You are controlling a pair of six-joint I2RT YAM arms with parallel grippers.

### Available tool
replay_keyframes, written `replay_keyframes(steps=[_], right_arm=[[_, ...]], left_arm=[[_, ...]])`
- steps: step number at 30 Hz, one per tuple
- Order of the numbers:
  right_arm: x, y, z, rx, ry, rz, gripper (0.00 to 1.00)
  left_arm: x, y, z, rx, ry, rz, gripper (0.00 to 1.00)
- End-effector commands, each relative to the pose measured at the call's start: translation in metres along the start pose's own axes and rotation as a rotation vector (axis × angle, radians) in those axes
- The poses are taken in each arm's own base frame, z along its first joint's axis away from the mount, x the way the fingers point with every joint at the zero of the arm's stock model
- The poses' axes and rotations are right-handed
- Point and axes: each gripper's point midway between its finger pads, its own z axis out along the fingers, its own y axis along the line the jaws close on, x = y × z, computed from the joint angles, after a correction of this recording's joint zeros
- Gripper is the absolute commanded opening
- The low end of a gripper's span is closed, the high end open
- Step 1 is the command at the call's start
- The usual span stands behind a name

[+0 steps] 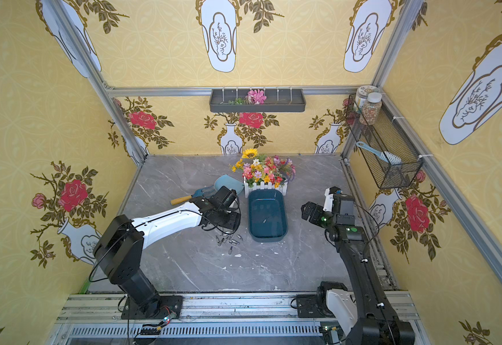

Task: Put the bit on the desktop into the storage box
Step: Pick up the screwdriver bit from the center of the board.

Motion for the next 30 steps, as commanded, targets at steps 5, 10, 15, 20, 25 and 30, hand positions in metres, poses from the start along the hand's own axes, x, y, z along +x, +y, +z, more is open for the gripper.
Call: replay_keyframes(steps=[5,10,15,20,25,30], right_arm=[[-0.004,-0.003,-0.001,0.016,-0.024,-0.021,0.97],[-0.003,-0.003,-0.001,0.02,-0.023,-0.024,0.97],[-0.004,-0.004,-0.002,0.026,-0.026,-0.029,0.97],[-0.006,-0.003,-0.001,0.024,-0.026,-0.029,0.97],[-0.008,-0.003,0.001,0.023,-0.02,-0.027,0.97],[-0.011,-0.001,0.001,0.018,-0.025,-0.025,0.97]], left_arm=[[-0.004,-0.004,0.02,0.031,0.077,0.013,0.6],[-0.005,-0.003,0.035,0.02,0.124,0.017,0.53],[0.0,-0.003,0.043,0.02,0.151,0.012,0.5],[0.005,-0.001,0.051,0.011,0.177,0.012,0.48],[0.009,-0.001,0.061,0.006,0.195,0.014,0.46],[0.008,0.002,0.067,-0.007,0.199,0.02,0.41]])
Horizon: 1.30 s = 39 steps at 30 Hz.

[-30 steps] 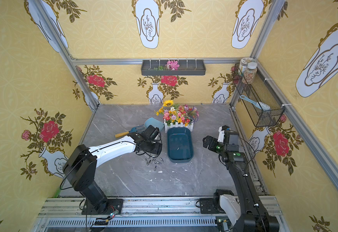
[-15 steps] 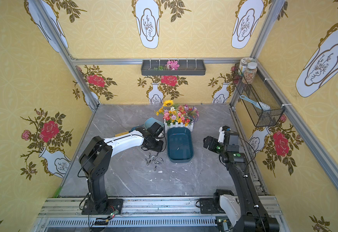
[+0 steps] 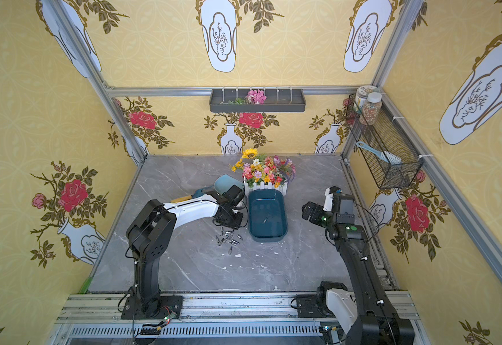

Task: Put the bit on the desktop into the storage box
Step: Pick up the screwdriver bit from the center of the board.

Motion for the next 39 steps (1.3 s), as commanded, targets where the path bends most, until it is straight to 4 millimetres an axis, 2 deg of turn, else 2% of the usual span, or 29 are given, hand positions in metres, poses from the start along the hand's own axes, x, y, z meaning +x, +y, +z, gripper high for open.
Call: replay_keyframes(steps=[1,20,31,39], right_arm=[[-0.009,0.003,-0.002,-0.007,-0.028,-0.011,0.97],[-0.012,0.004,-0.004,-0.007,-0.037,-0.012,0.97],[-0.012,0.005,-0.005,-0.007,-0.037,-0.013,0.97],[-0.013,0.006,-0.006,-0.009,-0.039,-0.014,0.97]], left_arm=[[0.001,0.002,0.007,-0.008,0.016,0.007,0.4],[0.011,0.011,0.01,-0.052,0.052,0.003,0.24],[0.005,0.005,0.009,-0.024,0.032,0.005,0.18],[-0.006,0.0,-0.005,-0.007,-0.01,0.012,0.17]])
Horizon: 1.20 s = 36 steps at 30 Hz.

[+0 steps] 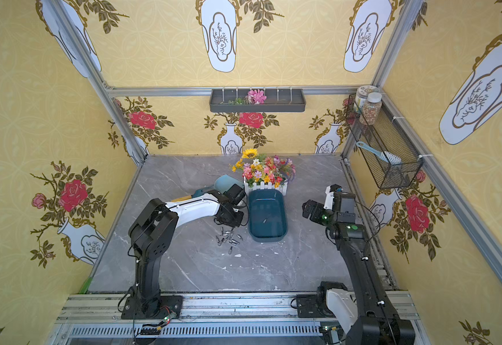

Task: Put the bit on the desktop into the storage box
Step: Pick up the screwdriver bit from the center of the board, then place the screwdriver bit in the storage box.

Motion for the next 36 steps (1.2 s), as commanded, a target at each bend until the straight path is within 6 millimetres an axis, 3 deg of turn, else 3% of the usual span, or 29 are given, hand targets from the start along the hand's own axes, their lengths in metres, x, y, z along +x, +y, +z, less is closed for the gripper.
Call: replay_keyframes(steps=[1,9,21,28,36], right_arm=[[-0.006,0.002,-0.003,-0.003,-0.022,-0.009,0.97],[-0.006,0.003,-0.004,-0.005,-0.024,-0.009,0.97],[-0.005,0.005,-0.007,-0.019,-0.031,-0.004,0.97],[-0.003,0.007,-0.009,-0.025,-0.031,-0.007,0.97],[-0.002,0.007,-0.012,-0.023,-0.033,-0.012,0.97]], left_arm=[[-0.002,-0.004,-0.009,0.02,-0.008,0.009,0.17],[-0.015,-0.009,-0.048,0.053,-0.099,0.013,0.17],[-0.045,-0.042,-0.121,0.228,-0.29,0.032,0.12],[-0.052,-0.065,-0.134,0.26,-0.322,0.072,0.12],[-0.057,-0.093,-0.136,0.297,-0.325,0.119,0.12]])
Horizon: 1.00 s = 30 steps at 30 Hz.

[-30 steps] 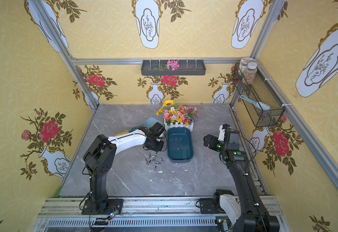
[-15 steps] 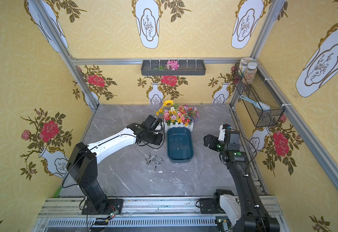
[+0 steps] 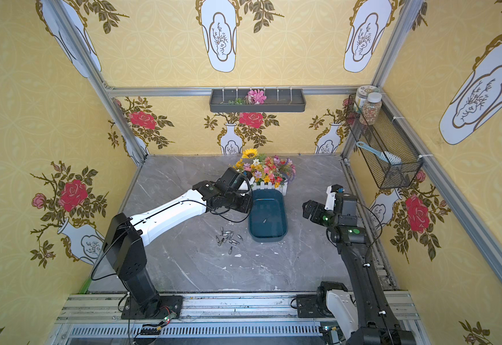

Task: Put the bit on the desktop into the storage box
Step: Place the screwdriver bit in the storage box.

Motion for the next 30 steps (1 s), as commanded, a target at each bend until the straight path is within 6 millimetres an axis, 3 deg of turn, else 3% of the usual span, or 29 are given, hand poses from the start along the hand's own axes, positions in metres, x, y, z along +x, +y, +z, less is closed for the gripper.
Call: replay_keyframes(steps=[1,9,21,30], right_arm=[[-0.001,0.001,-0.001,-0.005,-0.005,-0.002,0.97],[-0.001,0.002,-0.001,-0.008,-0.006,0.001,0.97],[-0.001,0.003,-0.002,-0.014,-0.006,0.001,0.97],[0.002,0.001,-0.003,-0.006,-0.005,-0.002,0.97]], left_arm=[[-0.002,-0.012,0.006,0.035,0.007,0.016,0.12],[0.0,-0.031,0.021,0.071,0.031,0.051,0.12],[0.01,-0.055,0.06,0.148,0.096,0.069,0.12],[0.02,-0.053,0.082,0.157,0.135,0.056,0.12]])
